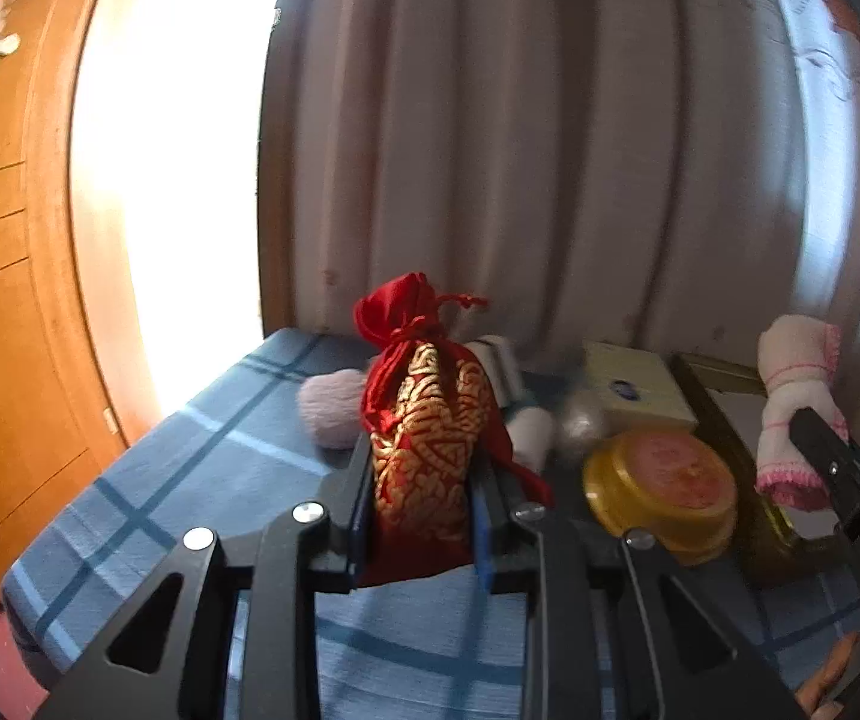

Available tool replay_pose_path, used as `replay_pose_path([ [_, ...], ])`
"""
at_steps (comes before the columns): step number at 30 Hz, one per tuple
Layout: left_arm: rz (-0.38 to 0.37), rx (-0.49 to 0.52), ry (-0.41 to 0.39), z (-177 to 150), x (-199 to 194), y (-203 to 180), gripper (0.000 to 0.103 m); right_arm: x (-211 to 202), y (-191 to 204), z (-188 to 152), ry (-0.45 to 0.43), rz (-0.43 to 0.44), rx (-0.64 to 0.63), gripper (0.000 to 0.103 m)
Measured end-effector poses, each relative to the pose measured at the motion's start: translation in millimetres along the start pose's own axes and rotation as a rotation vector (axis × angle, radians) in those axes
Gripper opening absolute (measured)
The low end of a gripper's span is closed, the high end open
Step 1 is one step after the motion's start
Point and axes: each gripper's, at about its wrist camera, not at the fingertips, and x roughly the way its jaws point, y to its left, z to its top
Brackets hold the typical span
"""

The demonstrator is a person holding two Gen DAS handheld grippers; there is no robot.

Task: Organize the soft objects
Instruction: 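Grasp the red embroidered pouch with the left gripper while the right gripper holds the towel roll, then carry the pouch and towel roll into the gold tray and release both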

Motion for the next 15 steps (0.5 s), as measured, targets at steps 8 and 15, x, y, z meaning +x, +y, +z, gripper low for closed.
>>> replay_pose_path([
  [8, -0.065, 0.087, -0.01, 0.1, -5.5, -49.7, 0.025, -15.3, -38.2, 2.1, -0.032, -0.102, -0.022, 0.026],
  [15, -0.129, 0.159, -0.033, 1.1, -8.5, -94.1, 0.025, -19.5, -76.8, 8.5, -0.044, -0.202, -0.042, 0.026],
])
